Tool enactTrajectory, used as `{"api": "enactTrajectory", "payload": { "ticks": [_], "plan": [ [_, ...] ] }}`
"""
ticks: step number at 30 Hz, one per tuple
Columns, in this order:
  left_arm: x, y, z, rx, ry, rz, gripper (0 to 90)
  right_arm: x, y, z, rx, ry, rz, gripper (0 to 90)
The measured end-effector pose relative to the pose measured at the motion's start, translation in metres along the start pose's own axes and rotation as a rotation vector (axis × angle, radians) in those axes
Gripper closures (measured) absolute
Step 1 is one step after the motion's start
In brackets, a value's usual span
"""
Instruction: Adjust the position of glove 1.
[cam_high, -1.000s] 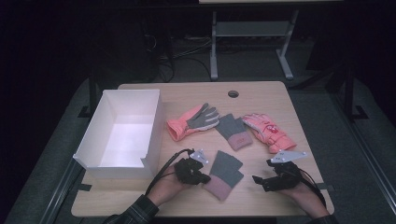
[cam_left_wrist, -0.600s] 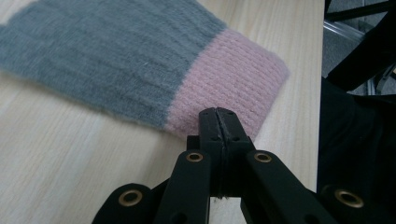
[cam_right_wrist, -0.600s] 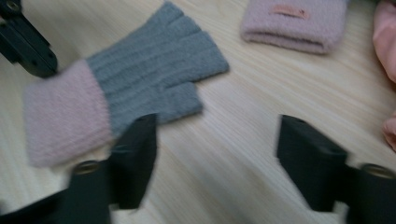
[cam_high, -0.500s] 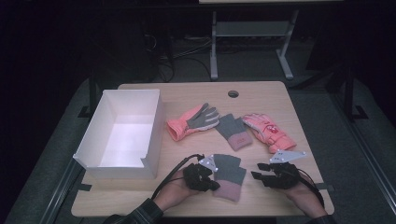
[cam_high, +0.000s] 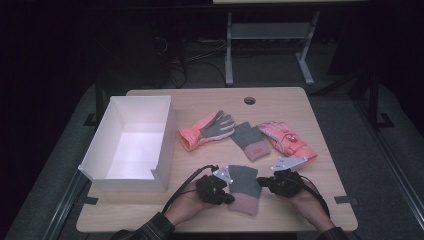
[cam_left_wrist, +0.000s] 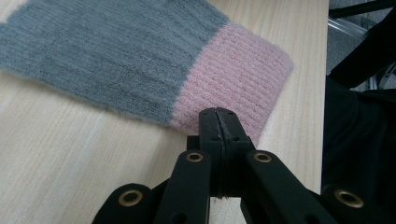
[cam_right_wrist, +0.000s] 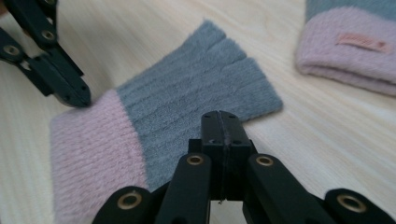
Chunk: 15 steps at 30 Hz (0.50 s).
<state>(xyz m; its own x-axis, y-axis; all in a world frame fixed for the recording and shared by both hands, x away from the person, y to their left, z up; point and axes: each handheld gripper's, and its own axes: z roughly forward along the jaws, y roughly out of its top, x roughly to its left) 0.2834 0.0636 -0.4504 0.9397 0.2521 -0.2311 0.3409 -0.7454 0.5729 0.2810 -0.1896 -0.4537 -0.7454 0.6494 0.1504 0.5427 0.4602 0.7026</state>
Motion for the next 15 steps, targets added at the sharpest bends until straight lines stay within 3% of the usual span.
{"api": "enactTrajectory", "payload": {
  "ticks": [7,15],
  "plan": [
    [-0.003,0.003,0.004,0.001,-0.013,0.011,89.7,-0.001,0.004,0.016,0.062,-0.019,-0.01,90.0],
    [-0.005,0.011,0.013,-0.005,-0.033,0.027,89.8,-0.004,0.018,0.032,0.052,-0.05,-0.028,90.0]
  ]
}}
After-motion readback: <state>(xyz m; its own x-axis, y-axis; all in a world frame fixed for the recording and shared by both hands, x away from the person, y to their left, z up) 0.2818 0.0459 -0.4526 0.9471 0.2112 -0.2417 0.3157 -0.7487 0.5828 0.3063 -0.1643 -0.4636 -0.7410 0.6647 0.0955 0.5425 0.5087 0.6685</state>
